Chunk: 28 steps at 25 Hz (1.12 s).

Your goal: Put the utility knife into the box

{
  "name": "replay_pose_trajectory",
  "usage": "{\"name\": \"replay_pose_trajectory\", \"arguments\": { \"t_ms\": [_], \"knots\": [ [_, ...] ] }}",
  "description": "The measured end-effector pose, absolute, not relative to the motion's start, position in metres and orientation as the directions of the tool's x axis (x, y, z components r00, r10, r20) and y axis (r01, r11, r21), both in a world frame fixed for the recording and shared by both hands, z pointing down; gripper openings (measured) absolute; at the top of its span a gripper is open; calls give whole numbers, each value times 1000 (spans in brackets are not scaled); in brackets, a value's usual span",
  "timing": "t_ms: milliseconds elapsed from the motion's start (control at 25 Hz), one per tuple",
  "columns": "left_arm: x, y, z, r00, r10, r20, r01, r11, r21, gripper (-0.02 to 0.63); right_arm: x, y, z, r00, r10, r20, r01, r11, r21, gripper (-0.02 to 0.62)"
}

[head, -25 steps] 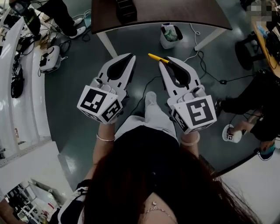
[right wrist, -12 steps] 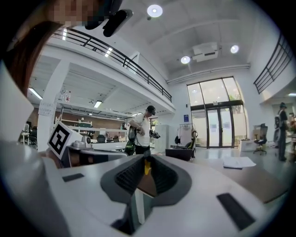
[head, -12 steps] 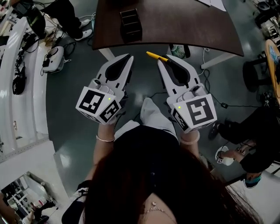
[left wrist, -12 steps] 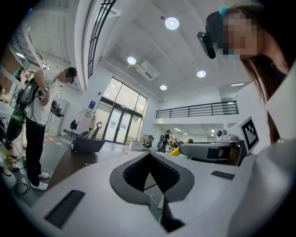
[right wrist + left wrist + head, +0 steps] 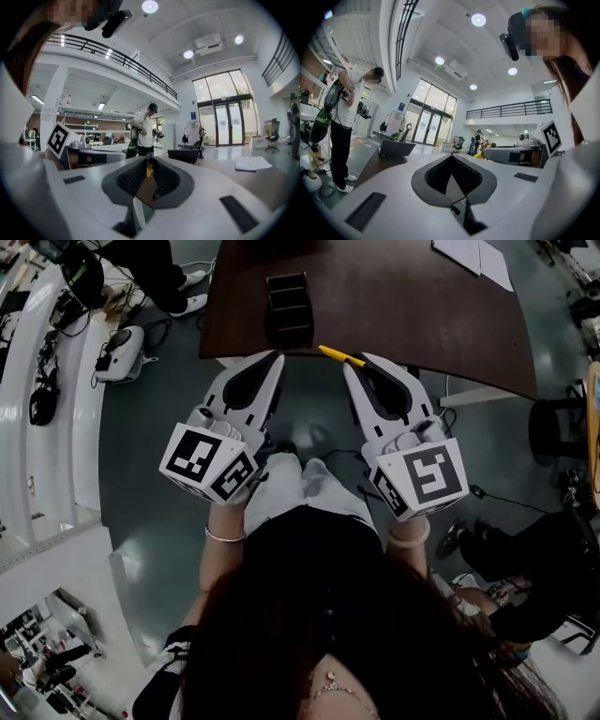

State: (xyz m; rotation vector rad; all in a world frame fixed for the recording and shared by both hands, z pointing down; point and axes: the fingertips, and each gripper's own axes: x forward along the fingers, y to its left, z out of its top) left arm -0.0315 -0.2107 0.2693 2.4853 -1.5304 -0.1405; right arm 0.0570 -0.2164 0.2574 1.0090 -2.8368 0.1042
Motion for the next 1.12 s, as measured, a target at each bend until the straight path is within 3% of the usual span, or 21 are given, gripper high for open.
{"name": "replay_pose_trajectory", "arguments": {
  "t_ms": [600, 1120],
  "knots": [
    [-88, -287, 271, 520, -854, 25, -830, -499, 248, 1, 0, -284, 252, -713, -680, 170, -691, 723, -6, 51],
    [-81, -329, 277, 535, -845, 24, -820, -512, 255, 0, -4, -320, 254, -725, -663, 184, -676, 737, -5, 51]
  ]
}}
